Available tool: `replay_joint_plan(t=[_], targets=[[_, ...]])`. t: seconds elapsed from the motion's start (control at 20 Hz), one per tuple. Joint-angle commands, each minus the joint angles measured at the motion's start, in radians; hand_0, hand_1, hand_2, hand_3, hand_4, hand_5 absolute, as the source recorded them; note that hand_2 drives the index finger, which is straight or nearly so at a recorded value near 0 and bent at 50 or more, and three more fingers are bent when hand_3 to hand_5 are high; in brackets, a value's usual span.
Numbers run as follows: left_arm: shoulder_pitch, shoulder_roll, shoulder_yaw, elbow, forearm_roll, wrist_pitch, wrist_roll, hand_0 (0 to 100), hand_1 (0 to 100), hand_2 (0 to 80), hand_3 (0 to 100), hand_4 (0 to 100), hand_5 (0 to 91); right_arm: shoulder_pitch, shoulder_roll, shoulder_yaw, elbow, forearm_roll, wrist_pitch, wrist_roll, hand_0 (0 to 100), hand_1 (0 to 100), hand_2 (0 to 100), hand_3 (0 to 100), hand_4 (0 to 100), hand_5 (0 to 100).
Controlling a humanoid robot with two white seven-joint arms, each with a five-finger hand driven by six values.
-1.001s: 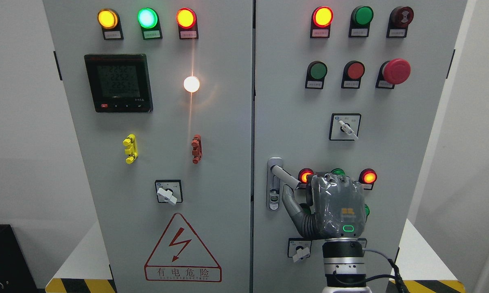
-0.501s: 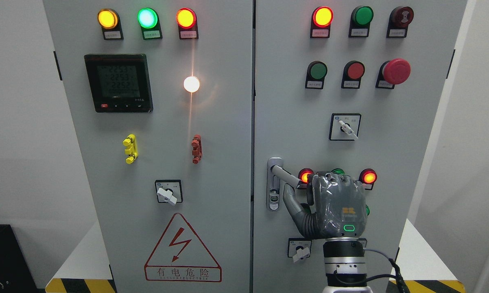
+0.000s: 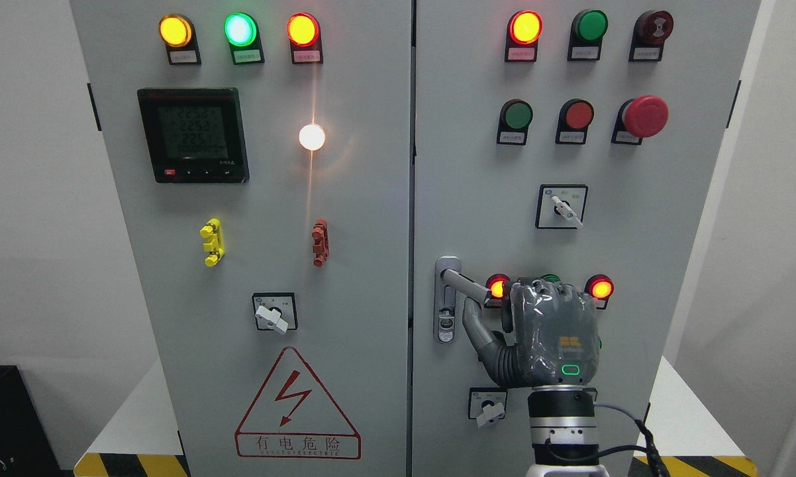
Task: Release door handle
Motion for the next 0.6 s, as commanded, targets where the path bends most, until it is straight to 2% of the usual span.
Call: replay_joint_plan(t=[0.0,0.55], targets=[[0.008,0.000,0.000,0.000,0.000,0.000,0.000,12,56,0.0,0,0,0.0,-0.003,-0.001,-0.004,0.000,0.000,-0.001,-0.001,52,39,96,100,96,100],[0.009,0.000,0.000,0.000,0.000,0.000,0.000,12,56,0.0,0,0,0.0,-0.009,-0.002,-0.004,0.000,0.000,-0.001,-0.001,52,39,96,100,96,100]])
